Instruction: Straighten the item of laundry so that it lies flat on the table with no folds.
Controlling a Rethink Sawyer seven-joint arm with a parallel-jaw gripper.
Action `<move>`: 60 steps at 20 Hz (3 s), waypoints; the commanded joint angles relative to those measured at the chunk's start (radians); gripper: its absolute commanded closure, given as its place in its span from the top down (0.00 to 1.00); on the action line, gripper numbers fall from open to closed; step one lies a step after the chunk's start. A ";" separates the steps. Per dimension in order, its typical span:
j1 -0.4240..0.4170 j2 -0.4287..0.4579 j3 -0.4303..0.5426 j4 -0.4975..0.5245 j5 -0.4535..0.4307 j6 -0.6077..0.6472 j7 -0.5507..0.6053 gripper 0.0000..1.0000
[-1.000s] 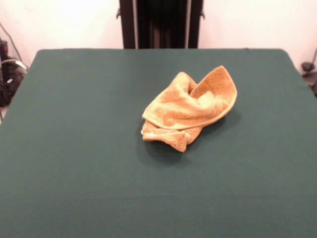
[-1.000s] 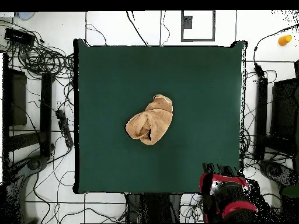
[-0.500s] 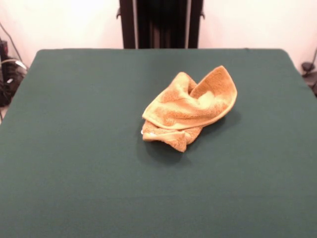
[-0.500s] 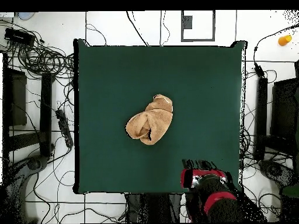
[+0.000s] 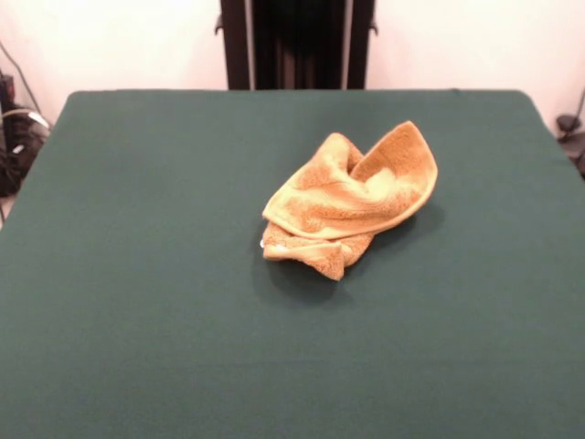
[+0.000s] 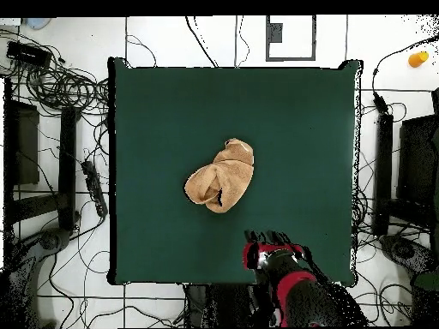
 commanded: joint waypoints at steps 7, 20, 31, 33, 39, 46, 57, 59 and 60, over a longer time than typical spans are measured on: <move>0.411 0.366 -0.194 0.146 0.644 0.277 -0.669 1.00; 0.527 0.186 -0.359 0.167 0.320 0.180 -0.333 1.00; 0.824 0.096 -0.407 0.135 0.365 0.106 -0.040 1.00; 0.886 0.062 -0.416 0.122 0.326 0.071 0.070 1.00; 1.140 0.161 -0.349 0.026 0.618 0.073 0.183 1.00; 1.391 0.688 -0.279 -0.203 1.203 0.392 0.073 1.00; 1.475 0.827 -0.337 -0.303 1.234 0.448 0.187 1.00; 1.457 0.801 -0.347 -0.291 1.206 0.432 0.173 1.00; 1.448 0.795 -0.354 -0.289 1.189 0.431 0.170 1.00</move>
